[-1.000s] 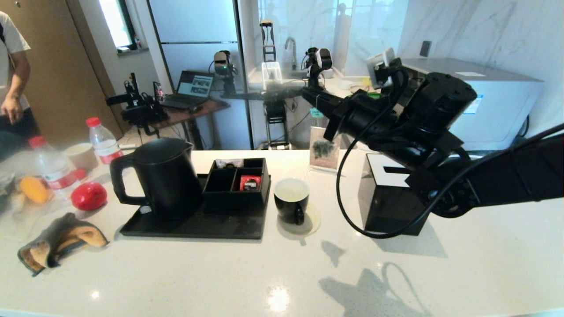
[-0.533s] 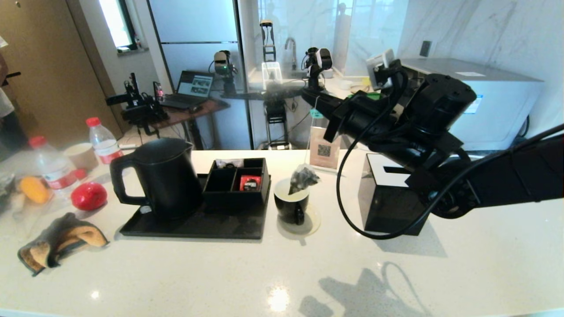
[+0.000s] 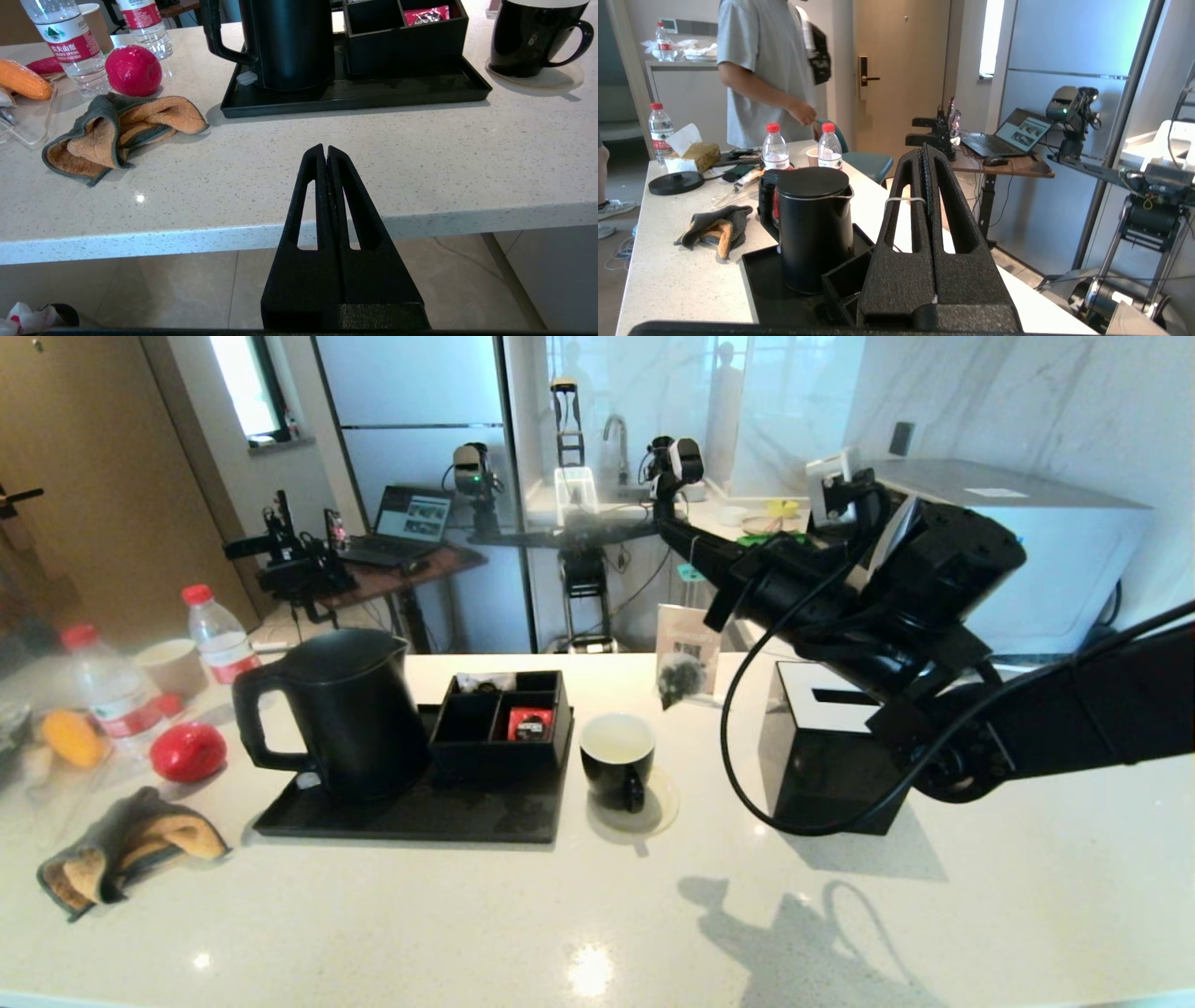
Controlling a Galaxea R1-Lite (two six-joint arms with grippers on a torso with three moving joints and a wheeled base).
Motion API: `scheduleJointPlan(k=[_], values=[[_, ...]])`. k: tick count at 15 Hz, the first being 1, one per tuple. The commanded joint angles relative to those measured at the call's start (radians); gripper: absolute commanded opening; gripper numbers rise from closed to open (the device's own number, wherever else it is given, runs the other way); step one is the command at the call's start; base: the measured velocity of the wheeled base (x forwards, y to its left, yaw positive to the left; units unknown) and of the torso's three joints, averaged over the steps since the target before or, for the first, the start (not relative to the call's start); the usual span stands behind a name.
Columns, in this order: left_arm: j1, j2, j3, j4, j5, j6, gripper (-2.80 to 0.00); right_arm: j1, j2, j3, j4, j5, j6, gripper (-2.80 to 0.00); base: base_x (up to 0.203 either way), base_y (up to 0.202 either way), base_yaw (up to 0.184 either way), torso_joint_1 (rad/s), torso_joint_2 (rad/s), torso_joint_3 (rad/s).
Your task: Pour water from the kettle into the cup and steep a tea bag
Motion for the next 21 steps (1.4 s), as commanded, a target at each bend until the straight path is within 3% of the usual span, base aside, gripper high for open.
scheduleJointPlan(k=[1,21], values=[[0.0,0.0,0.0,0.0,0.0,0.0,-2.8,-0.004,0.021,0.011,-0.024,0.001,0.031,-2.8,0.0,0.0,0.0,0.0,0.0,0.0],[0.0,0.0,0.0,0.0,0.0,-0.001,-2.8,0.096,0.155,0.095,-0.132,-0.001,0.03,-2.8,0.0,0.0,0.0,0.0,0.0,0.0]])
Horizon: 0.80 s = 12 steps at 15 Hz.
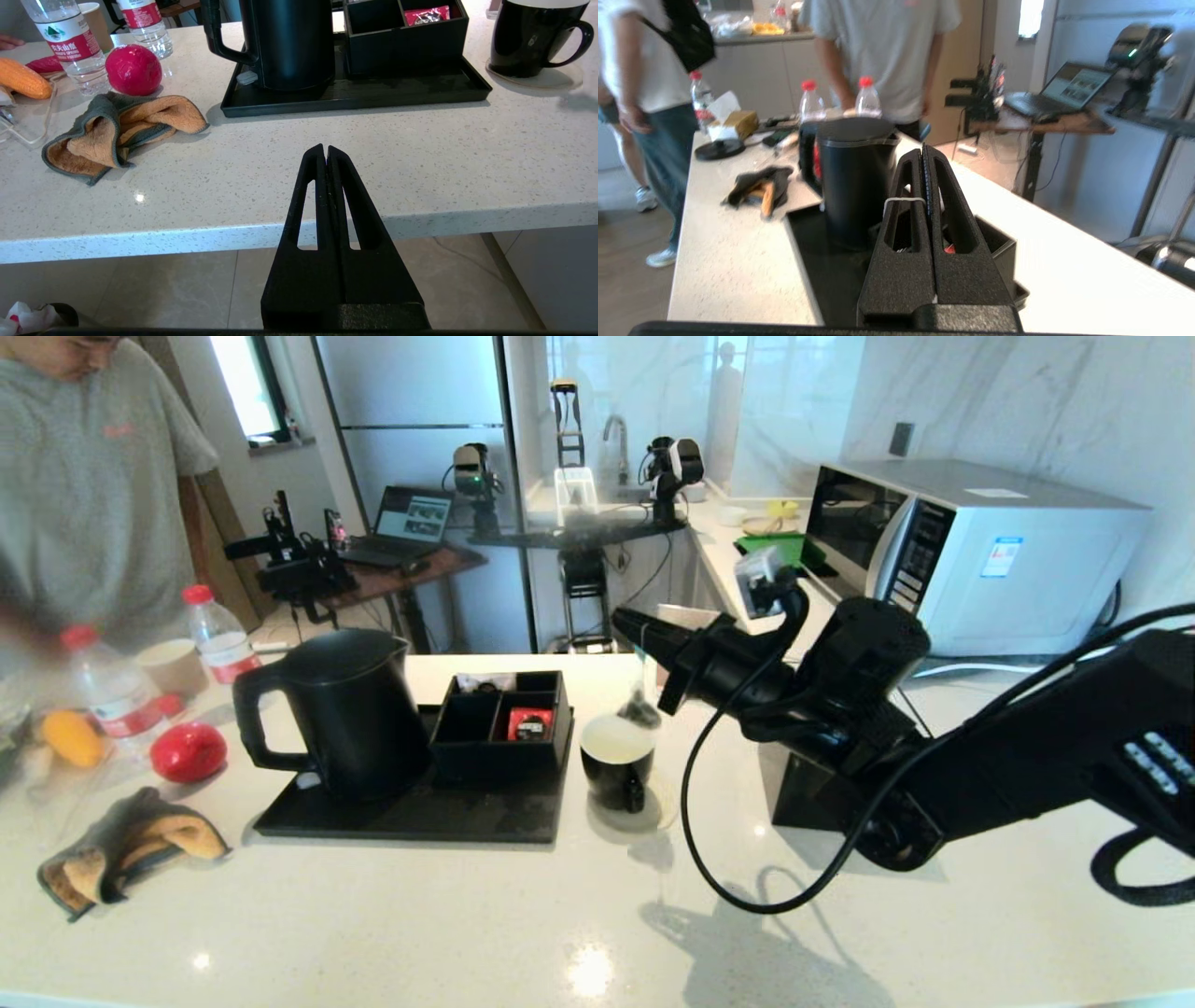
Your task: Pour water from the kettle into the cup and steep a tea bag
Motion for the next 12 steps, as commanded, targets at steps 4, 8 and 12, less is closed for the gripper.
scheduleJointPlan(k=[4,8,12], values=[[0.0,0.0,0.0,0.0,0.0,0.001,-2.8,0.023,0.118,-0.069,-0.007,0.002,0.001,-2.8,0.0,0.0,0.0,0.0,0.0,0.0],[0.0,0.0,0.0,0.0,0.0,0.001,-2.8,0.023,0.154,-0.132,0.012,0.003,0.005,-2.8,0.0,0.0,0.0,0.0,0.0,0.0],[0.0,0.0,0.0,0.0,0.001,0.001,-2.8,0.021,0.154,-0.15,0.025,0.004,0.006,-2.8,0.0,0.0,0.0,0.0,0.0,0.0]])
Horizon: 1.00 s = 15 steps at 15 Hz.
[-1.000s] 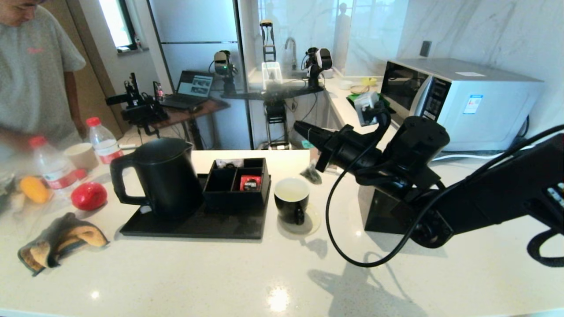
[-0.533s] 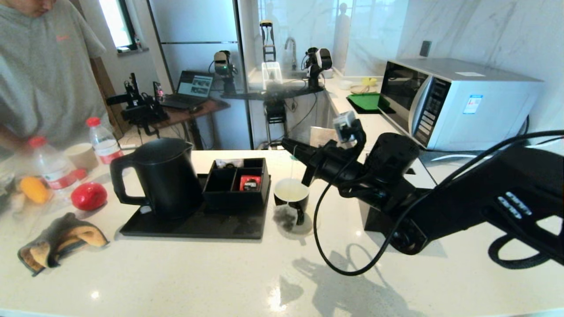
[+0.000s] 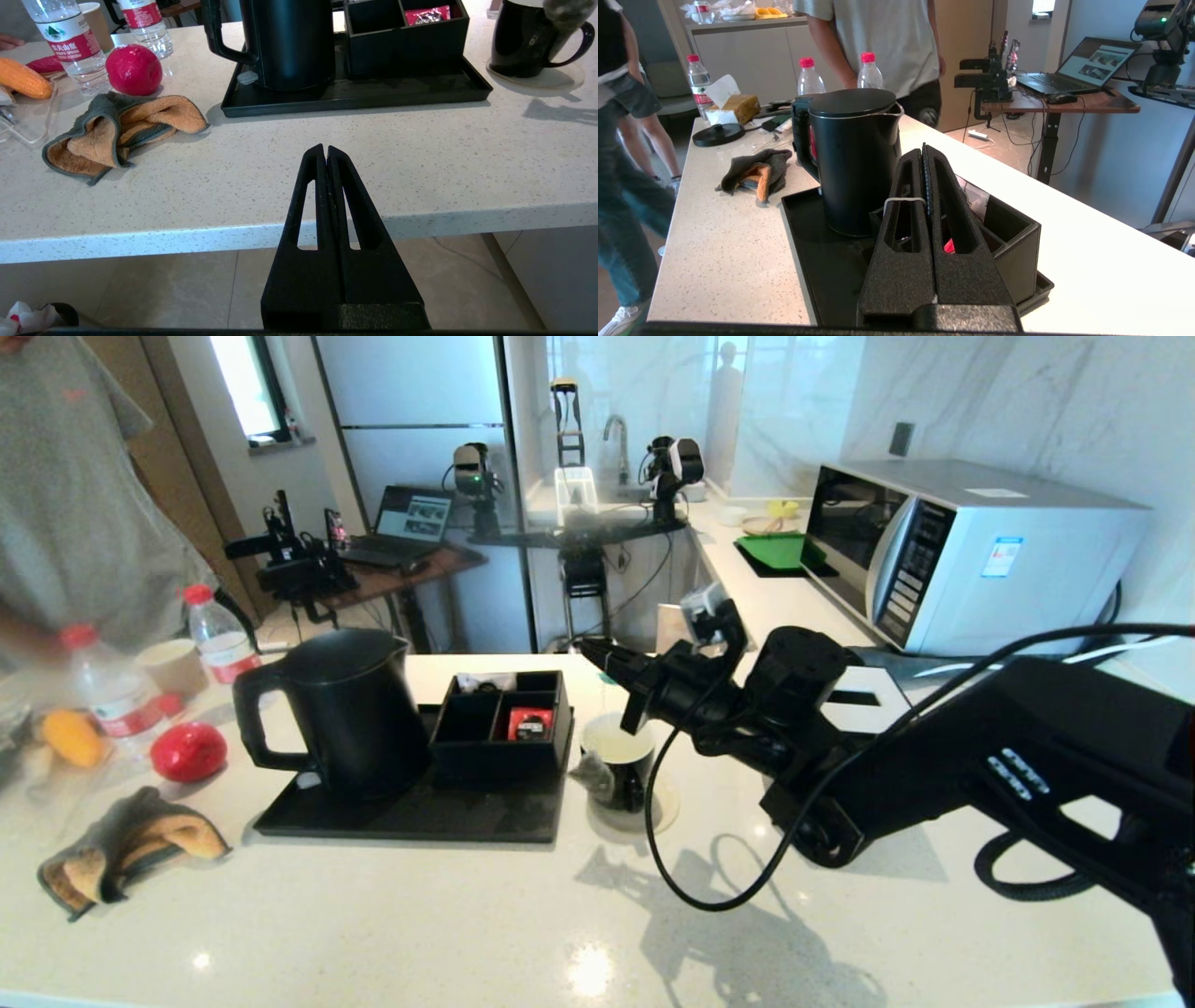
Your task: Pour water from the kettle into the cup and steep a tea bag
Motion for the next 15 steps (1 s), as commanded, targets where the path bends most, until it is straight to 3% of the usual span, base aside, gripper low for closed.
scheduleJointPlan(k=[1,9,15], values=[[0.0,0.0,0.0,0.0,0.0,0.001,-2.8,-0.001,0.006,-0.013,-0.001,0.003,0.001,-2.8,0.0,0.0,0.0,0.0,0.0,0.0],[0.0,0.0,0.0,0.0,0.0,0.001,-2.8,-0.002,0.042,-0.231,0.142,0.003,0.001,-2.8,0.0,0.0,0.0,0.0,0.0,0.0],[0.0,0.0,0.0,0.0,0.0,0.001,-2.8,-0.014,0.086,-0.249,0.156,0.003,0.001,-2.8,0.0,0.0,0.0,0.0,0.0,0.0]])
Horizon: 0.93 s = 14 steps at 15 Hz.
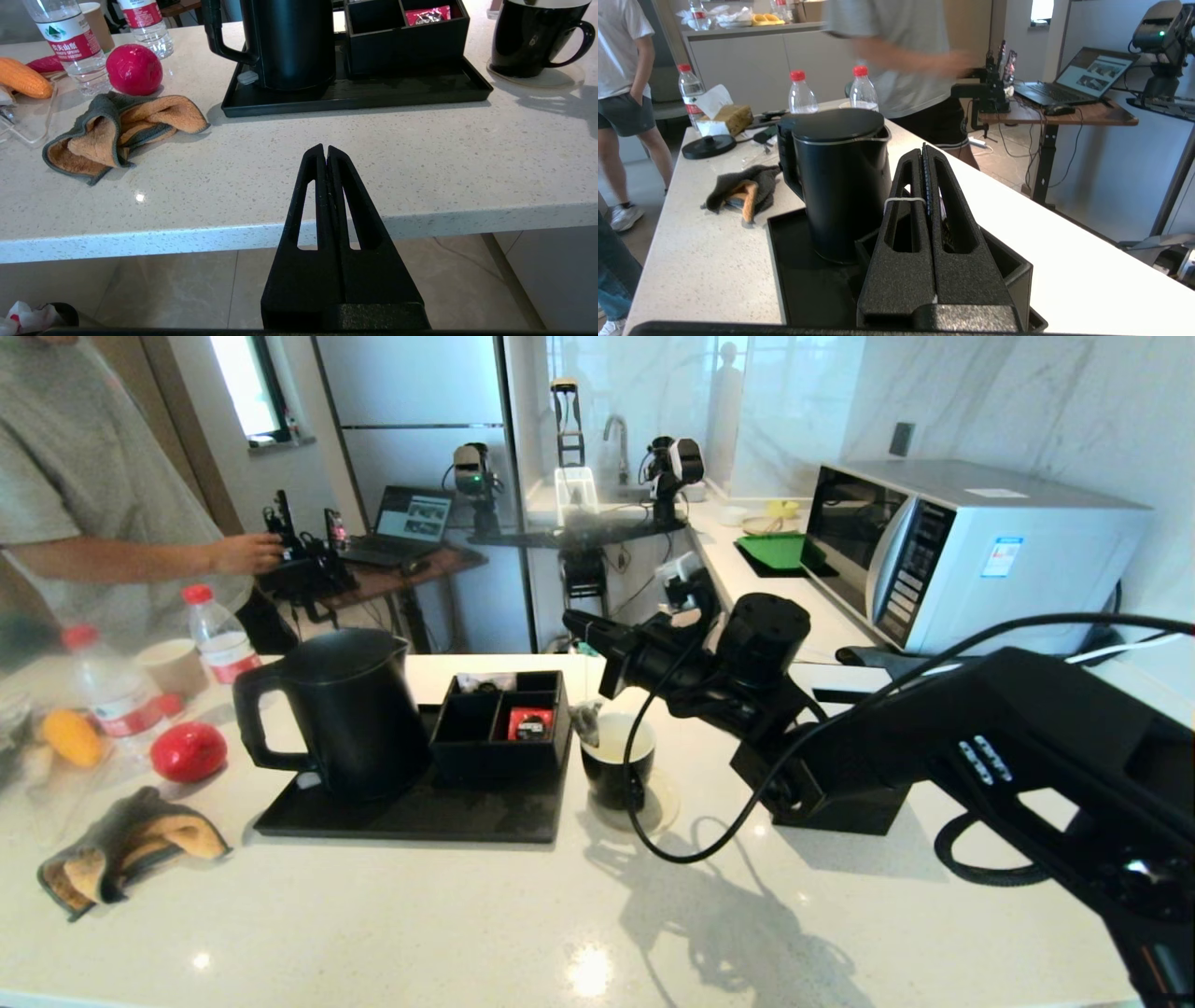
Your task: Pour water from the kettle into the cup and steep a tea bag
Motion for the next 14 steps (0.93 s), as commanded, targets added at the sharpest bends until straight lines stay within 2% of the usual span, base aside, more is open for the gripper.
scheduleJointPlan(k=[1,6,14], values=[[0.0,0.0,0.0,0.0,0.001,0.0,-2.8,-0.007,0.021,0.0,-0.01,0.002,0.001,-2.8,0.0,0.0,0.0,0.0,0.0,0.0],[0.0,0.0,0.0,0.0,0.001,0.0,-2.8,-0.034,0.032,0.019,-0.023,0.001,-0.002,-2.8,0.0,0.0,0.0,0.0,0.0,0.0],[0.0,0.0,0.0,0.0,0.001,0.0,-2.8,-0.038,0.048,0.206,-0.147,0.001,-0.005,-2.8,0.0,0.0,0.0,0.0,0.0,0.0]])
